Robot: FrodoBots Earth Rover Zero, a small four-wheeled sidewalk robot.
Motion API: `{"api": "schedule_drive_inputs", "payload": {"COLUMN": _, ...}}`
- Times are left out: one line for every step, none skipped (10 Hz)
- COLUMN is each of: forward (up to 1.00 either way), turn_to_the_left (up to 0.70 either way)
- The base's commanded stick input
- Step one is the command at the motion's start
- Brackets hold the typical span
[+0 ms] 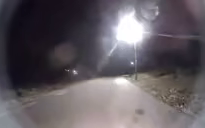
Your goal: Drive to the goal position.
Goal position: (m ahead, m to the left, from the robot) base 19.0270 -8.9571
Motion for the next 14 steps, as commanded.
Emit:
{"api": "schedule_drive_inputs", "payload": {"forward": 0.00, "turn_to_the_left": 0.00}}
{"api": "schedule_drive_inputs", "payload": {"forward": 0.00, "turn_to_the_left": 0.00}}
{"api": "schedule_drive_inputs", "payload": {"forward": 0.00, "turn_to_the_left": 0.00}}
{"api": "schedule_drive_inputs", "payload": {"forward": 0.17, "turn_to_the_left": 0.00}}
{"api": "schedule_drive_inputs", "payload": {"forward": 0.42, "turn_to_the_left": 0.00}}
{"api": "schedule_drive_inputs", "payload": {"forward": 0.94, "turn_to_the_left": 0.00}}
{"api": "schedule_drive_inputs", "payload": {"forward": 1.00, "turn_to_the_left": 0.00}}
{"api": "schedule_drive_inputs", "payload": {"forward": 1.00, "turn_to_the_left": 0.00}}
{"api": "schedule_drive_inputs", "payload": {"forward": 1.00, "turn_to_the_left": 0.00}}
{"api": "schedule_drive_inputs", "payload": {"forward": 1.00, "turn_to_the_left": 0.00}}
{"api": "schedule_drive_inputs", "payload": {"forward": 1.00, "turn_to_the_left": 0.00}}
{"api": "schedule_drive_inputs", "payload": {"forward": 1.00, "turn_to_the_left": 0.00}}
{"api": "schedule_drive_inputs", "payload": {"forward": 1.00, "turn_to_the_left": 0.00}}
{"api": "schedule_drive_inputs", "payload": {"forward": 1.00, "turn_to_the_left": 0.00}}
